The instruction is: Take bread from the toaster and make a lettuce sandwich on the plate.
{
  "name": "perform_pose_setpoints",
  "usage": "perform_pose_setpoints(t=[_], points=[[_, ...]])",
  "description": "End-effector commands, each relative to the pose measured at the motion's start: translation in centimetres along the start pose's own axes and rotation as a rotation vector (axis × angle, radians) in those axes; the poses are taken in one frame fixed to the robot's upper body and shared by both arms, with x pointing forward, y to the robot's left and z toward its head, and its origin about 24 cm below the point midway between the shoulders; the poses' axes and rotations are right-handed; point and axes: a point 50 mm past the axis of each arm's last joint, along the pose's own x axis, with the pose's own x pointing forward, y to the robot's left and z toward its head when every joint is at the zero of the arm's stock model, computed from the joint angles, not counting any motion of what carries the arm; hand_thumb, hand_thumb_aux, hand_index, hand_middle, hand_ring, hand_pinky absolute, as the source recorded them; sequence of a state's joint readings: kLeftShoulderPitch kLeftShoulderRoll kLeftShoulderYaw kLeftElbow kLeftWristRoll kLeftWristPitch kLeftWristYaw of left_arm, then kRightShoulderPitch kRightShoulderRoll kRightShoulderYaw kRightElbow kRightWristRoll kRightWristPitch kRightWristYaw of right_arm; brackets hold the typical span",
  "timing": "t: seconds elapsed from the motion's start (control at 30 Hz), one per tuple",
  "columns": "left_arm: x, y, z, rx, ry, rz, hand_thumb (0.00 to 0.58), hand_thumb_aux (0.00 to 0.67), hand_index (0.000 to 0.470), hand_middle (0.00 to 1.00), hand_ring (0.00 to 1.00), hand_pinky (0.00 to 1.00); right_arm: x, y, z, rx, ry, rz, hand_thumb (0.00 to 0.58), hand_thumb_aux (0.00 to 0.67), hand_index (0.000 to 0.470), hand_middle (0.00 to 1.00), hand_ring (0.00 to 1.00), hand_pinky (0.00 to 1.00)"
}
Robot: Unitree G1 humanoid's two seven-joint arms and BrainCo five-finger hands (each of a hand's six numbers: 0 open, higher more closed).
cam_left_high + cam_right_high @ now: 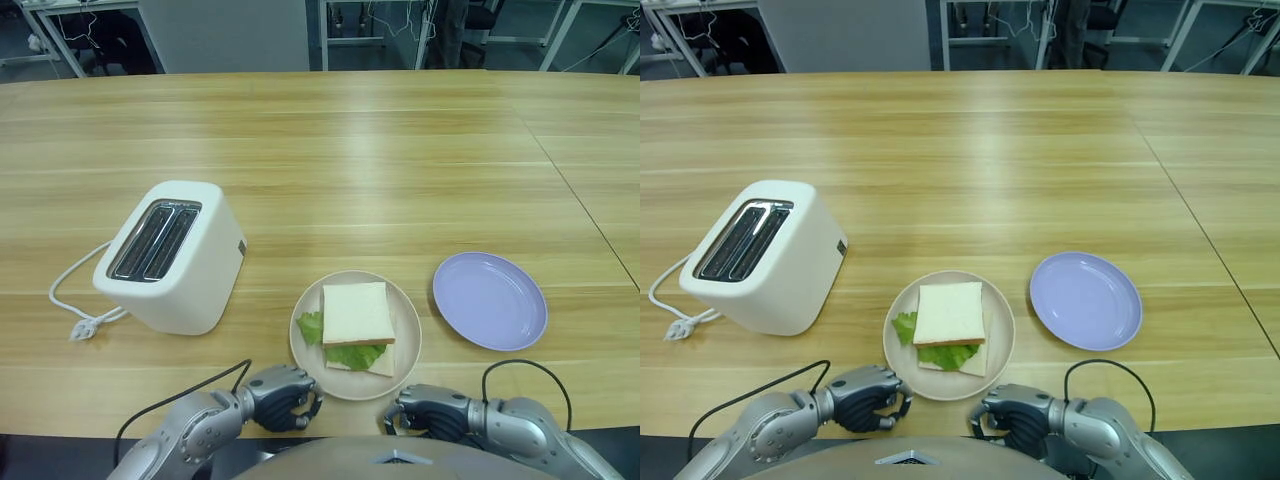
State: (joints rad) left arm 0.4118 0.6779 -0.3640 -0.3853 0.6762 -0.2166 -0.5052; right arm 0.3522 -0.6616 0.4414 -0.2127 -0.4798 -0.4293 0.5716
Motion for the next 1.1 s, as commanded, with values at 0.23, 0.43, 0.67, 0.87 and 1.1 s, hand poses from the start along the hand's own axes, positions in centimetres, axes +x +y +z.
perform_pose_setpoints(t=[0.23,0.43,0.67,0.87,1.1], points=[[3.1,0.2,-3.0,0.061,0.091,0.012,0.58,0.67,0.46,1.0,1.0,1.0,3.9,-3.3,-1.4,-0.137,0.029,-0.123,0.58,0.67,0.46,1.0,1.0,1.0],[5.4,4.3,-5.1,0.147,0.163,0.161,0.58,0.67,0.46,1.0,1.0,1.0,6.6,-8.0,-2.8,-0.268,0.086,-0.322,0.58,0.67,0.46,1.0,1.0,1.0],[8.5,9.4,-8.6,0.199,0.261,0.273,0.58,0.67,0.46,1.0,1.0,1.0,8.6,-12.5,-5.1,-0.324,0.171,-0.494,0.58,0.67,0.46,1.0,1.0,1.0],[9.2,10.5,-9.6,0.2,0.265,0.298,0.58,0.67,0.46,1.0,1.0,1.0,9.0,-14.3,-5.5,-0.332,0.169,-0.54,0.58,0.67,0.46,1.0,1.0,1.0],[6.1,11.1,-6.9,0.096,0.099,0.435,0.58,0.67,0.46,1.0,1.0,1.0,5.4,-15.4,-4.2,-0.294,0.071,-0.659,0.58,0.67,0.46,1.0,1.0,1.0]])
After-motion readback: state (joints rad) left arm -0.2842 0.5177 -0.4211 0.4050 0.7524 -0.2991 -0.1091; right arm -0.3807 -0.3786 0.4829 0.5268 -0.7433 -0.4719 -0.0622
